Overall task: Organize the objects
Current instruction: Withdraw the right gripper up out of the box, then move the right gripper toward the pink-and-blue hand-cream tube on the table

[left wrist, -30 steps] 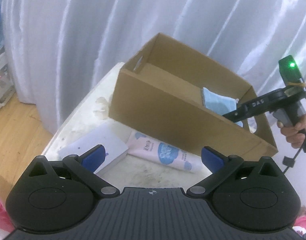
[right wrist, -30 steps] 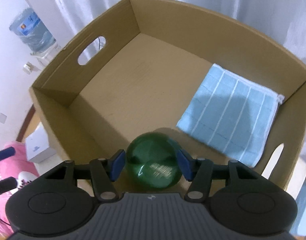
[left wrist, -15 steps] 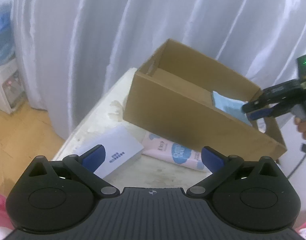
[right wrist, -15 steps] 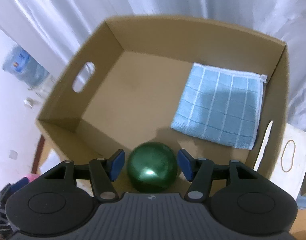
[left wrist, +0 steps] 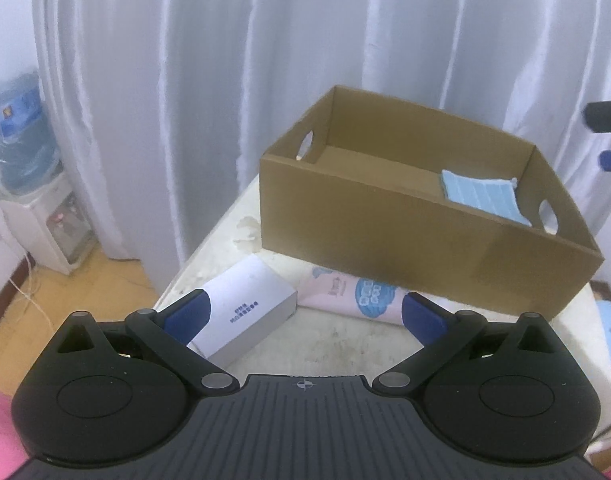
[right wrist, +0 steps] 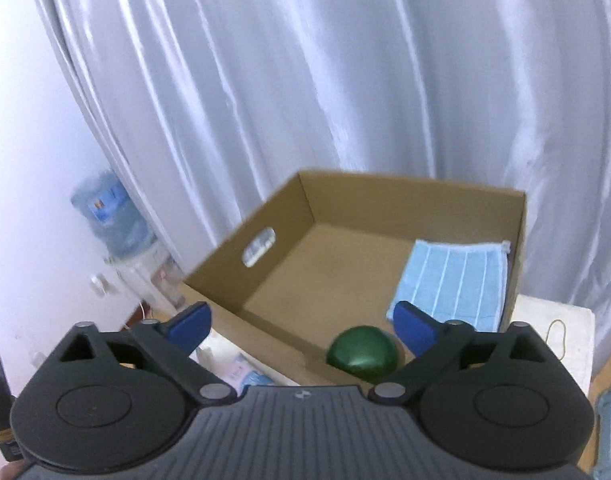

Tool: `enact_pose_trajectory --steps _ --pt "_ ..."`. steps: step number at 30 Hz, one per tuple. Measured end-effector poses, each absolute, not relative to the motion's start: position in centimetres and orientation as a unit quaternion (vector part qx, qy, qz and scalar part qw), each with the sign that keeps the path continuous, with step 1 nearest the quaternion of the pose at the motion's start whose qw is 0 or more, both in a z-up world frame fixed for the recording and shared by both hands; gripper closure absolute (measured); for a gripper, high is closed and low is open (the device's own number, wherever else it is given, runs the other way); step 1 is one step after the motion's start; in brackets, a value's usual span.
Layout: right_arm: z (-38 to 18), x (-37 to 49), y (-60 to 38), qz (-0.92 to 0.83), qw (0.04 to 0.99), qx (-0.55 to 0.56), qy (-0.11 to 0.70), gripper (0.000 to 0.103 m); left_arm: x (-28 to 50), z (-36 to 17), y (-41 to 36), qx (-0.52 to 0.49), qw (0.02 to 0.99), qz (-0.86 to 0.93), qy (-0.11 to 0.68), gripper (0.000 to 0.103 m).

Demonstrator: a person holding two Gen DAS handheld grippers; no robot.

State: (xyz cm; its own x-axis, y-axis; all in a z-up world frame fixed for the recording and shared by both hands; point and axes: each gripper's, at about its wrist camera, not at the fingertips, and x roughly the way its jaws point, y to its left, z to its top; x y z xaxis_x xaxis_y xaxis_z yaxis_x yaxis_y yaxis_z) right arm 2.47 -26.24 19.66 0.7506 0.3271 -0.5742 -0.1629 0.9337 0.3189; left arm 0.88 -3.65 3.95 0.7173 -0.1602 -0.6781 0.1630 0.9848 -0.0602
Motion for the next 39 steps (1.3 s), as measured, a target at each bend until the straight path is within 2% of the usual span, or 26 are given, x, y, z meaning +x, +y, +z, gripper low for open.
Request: enact_pose_trajectory --steps 6,16,21,26,31,39 --pt "19.2 0.4 -26.1 0.110 0.936 0.108 0.318 0.000 0.1 3.9 -4.1 -0.004 0.922 -0.085 0.378 0.001" --pt "18.1 -2.7 -23.6 0.111 0.940 0.048 0.318 0.000 -2.0 3.9 -6.1 0.074 0.931 -0.033 0.357 0.001" --pt "17.7 -4.0 -21.4 0.093 0.949 -0.017 0.302 0.000 -2.8 3.5 -7.5 0.100 0.927 -0.028 0.361 0.000" --pt "17.7 -5.5 -19.6 0.077 0.957 -0.077 0.269 0.000 -2.9 2.9 -8.0 0.083 0.914 -0.035 0.396 0.001" --pt "17.8 -6.1 -19.0 0.079 0.961 -0.084 0.250 0.000 -2.9 2.5 -8.1 0.070 0.914 -0.024 0.399 0.001" --pt "17.1 -4.2 -18.7 0.127 0.950 -0.037 0.284 0.000 -1.8 1.6 -6.9 0.053 0.908 -0.016 0.415 0.000"
